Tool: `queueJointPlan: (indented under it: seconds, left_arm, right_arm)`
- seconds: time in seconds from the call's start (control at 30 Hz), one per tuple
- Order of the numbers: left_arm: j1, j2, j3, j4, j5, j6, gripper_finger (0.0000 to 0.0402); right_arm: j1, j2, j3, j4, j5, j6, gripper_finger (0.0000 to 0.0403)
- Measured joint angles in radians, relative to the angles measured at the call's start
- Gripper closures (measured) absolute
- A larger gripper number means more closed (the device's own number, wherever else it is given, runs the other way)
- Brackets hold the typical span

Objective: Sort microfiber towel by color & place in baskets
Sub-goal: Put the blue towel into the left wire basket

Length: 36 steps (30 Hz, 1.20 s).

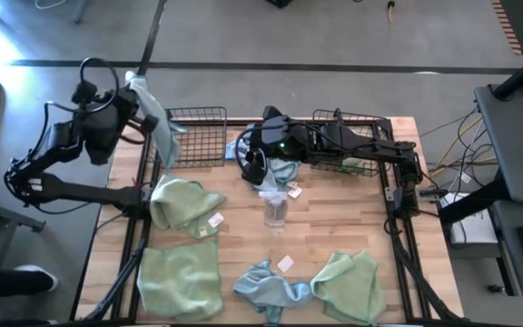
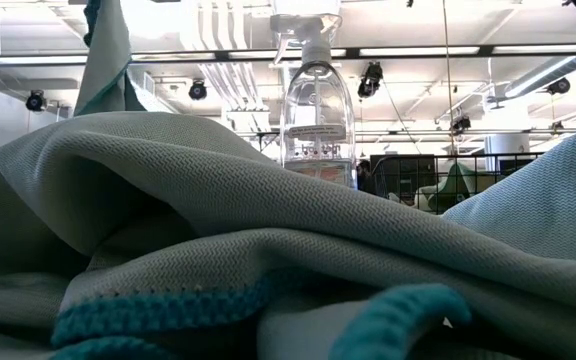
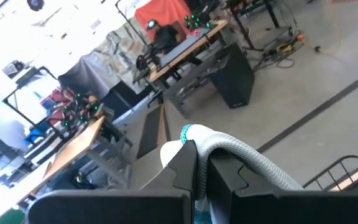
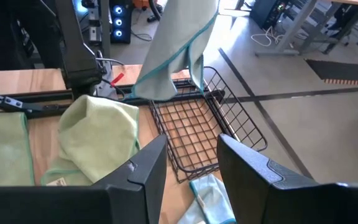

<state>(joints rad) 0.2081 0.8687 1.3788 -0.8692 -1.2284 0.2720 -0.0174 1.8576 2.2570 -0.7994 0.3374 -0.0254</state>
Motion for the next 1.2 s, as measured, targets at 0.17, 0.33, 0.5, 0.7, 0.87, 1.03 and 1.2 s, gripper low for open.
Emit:
queueJointPlan:
  seconds: [0.17,0.33,0.5,0.7,0.87,1.03,1.2]
  left_arm:
    - [0.077,0.059,-0.006,0.003,0.043,-0.001,0.0400]
    - [0.155,0.111,-0.008,0.003,0.072,-0.001,0.0400]
    - [0.188,0.135,-0.008,-0.024,0.206,-0.042,0.0400]
    - [0.189,0.102,-0.008,-0.066,0.369,-0.136,0.0388]
    - [0.189,0.080,-0.008,-0.089,0.405,-0.182,0.0347]
    - [0.190,0.079,-0.008,-0.092,0.400,-0.184,0.0300]
    - [0.207,0.099,-0.008,-0.092,0.339,-0.177,0.0265]
  right_arm:
    - [0.000,0.000,0.000,-0.010,0.000,0.000,0.0266]
    - [0.000,0.000,0.000,-0.022,0.000,0.007,0.0266]
    - [0.000,0.000,0.000,-0.057,0.000,0.026,0.0266]
    - [0.002,0.000,0.000,-0.097,0.000,0.052,0.0266]
    - [0.002,0.000,0.000,-0.098,0.000,0.052,0.0266]
    - [0.002,0.000,0.000,-0.098,0.000,0.052,0.0266]
    - [0.002,0.000,0.000,-0.098,0.000,0.051,0.0266]
